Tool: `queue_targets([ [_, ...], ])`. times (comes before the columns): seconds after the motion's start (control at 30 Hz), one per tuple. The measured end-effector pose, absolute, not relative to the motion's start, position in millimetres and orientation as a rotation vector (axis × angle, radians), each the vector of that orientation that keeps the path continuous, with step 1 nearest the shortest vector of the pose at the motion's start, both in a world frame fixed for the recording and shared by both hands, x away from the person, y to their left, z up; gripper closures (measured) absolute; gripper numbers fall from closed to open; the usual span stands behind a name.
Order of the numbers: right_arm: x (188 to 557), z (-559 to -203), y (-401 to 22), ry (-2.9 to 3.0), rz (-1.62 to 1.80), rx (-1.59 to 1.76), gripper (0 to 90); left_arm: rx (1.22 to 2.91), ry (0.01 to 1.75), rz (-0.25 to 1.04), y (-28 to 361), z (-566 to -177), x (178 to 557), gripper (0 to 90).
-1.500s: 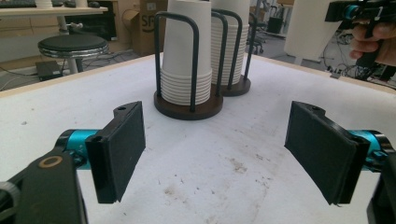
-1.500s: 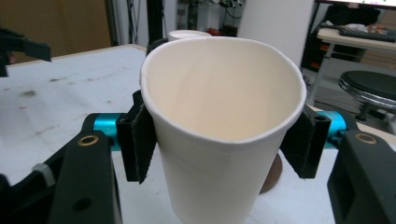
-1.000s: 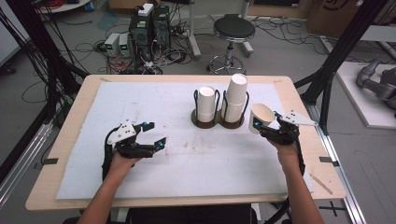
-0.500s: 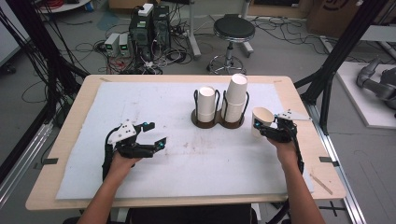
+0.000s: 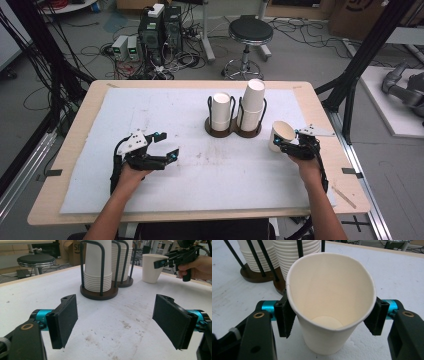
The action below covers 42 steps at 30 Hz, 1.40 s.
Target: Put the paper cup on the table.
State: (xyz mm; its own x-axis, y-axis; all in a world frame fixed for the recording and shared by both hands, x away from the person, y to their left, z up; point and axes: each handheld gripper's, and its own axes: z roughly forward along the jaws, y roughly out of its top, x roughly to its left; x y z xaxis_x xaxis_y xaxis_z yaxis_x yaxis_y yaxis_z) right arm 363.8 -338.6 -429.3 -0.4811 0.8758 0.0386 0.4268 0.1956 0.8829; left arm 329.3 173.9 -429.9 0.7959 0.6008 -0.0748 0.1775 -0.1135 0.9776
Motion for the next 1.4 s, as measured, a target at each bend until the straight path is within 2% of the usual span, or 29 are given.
queue_targets([
  [0.23,362,-430,-337,1.994,1.225,1.190,34.2,1.674,0.621,0.400,174,-430,329,20.1],
  [0.6,360,-434,-334,1.998,1.261,1.175,21.8,1.670,0.631,0.398,175,-431,329,20.1],
  [1.4,332,-435,-354,2.008,1.246,1.197,21.0,1.668,0.634,0.403,177,-431,330,20.1],
])
